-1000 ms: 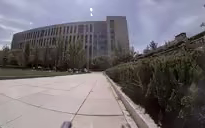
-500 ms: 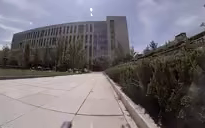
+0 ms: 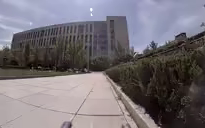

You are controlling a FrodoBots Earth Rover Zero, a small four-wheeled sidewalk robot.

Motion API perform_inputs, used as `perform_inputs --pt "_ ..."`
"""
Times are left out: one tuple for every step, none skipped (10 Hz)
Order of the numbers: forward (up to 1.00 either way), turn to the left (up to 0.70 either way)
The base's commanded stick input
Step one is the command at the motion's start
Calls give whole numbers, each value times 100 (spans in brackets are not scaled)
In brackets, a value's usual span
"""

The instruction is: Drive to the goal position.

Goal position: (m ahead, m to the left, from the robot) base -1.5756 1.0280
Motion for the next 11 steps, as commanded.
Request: perform_inputs --pt "1 0" --pt "0 0" --pt "0 0" --pt "3 0" --pt "1 0" --pt "0 0" --pt "2 0" --pt "4 0" --pt "2 0" --pt "4 0" --pt "4 0"
